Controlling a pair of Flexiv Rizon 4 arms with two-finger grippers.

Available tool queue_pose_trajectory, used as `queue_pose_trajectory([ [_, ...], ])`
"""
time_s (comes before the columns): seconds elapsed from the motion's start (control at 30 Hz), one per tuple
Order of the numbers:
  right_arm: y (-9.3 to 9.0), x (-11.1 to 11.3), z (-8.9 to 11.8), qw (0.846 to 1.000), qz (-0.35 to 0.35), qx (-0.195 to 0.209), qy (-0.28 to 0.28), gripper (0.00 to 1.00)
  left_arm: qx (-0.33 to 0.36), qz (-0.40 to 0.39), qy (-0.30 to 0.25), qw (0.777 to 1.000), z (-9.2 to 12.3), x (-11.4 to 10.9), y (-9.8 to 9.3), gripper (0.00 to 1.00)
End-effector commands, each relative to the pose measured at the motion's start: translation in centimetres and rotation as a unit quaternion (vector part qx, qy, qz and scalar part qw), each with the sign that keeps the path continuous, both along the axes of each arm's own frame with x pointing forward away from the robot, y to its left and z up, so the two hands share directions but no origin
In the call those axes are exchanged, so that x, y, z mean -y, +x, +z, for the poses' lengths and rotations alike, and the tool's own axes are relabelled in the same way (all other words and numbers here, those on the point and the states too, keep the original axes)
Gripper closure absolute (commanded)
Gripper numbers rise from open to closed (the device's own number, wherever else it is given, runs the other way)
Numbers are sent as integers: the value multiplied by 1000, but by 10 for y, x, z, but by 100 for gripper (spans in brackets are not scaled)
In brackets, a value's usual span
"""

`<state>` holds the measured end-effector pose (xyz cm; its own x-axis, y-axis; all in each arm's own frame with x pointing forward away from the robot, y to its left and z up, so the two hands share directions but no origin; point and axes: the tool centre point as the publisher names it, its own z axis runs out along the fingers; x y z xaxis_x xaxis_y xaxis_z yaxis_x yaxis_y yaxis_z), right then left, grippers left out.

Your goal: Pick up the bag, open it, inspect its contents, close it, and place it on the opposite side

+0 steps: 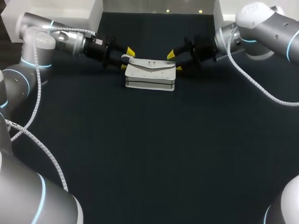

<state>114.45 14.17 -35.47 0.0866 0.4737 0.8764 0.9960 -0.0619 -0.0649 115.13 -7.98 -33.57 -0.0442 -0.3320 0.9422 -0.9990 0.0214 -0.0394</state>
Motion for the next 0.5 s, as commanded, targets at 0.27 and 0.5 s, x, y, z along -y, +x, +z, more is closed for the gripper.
queue_pose_trajectory([
  [0.27, 3, -6, -12, 1000, 11, -14, 17, 32, -17, -11, -8, 1000, -16, 8, 14, 58],
  [0.5, 0, -4, -16, 999, 5, -23, 31, 55, -19, -2, -4, 1000, -19, 6, 13, 100],
])
